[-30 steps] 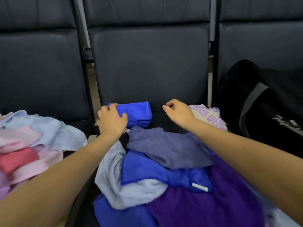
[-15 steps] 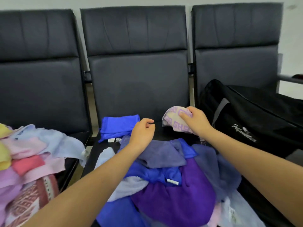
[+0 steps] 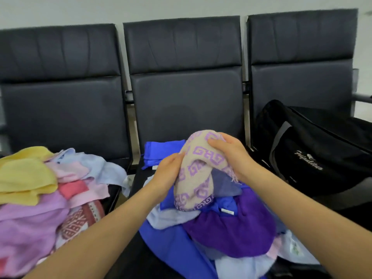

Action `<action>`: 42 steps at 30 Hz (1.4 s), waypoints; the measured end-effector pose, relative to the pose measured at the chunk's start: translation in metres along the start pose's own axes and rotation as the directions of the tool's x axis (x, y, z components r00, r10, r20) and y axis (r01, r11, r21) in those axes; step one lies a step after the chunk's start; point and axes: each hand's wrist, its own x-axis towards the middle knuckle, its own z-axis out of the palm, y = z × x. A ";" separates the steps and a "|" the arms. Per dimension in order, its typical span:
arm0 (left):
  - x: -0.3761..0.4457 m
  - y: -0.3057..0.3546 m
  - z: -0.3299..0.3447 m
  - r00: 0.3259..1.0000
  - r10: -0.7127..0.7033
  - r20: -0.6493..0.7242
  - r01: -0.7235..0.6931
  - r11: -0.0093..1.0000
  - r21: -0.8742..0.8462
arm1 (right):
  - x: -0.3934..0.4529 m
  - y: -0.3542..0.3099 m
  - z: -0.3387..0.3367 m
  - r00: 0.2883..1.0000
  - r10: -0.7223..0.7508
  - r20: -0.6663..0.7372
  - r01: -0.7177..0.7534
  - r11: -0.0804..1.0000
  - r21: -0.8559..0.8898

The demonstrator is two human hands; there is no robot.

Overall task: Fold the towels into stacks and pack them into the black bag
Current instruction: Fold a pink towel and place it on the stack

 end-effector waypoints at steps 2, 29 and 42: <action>-0.006 -0.003 -0.009 0.999 -0.010 -0.050 0.007 0.999 -0.043 | -0.007 0.023 -0.005 0.999 0.037 -0.039 -0.042 0.991 -0.124; -0.022 -0.004 -0.092 0.940 0.233 0.250 -0.336 0.764 0.550 | -0.022 0.003 -0.018 0.988 -0.025 0.152 0.069 0.954 -0.291; -0.064 0.102 -0.050 0.999 -0.011 0.038 0.030 0.843 -0.537 | -0.034 -0.077 0.008 0.970 0.028 0.241 -0.105 0.945 0.311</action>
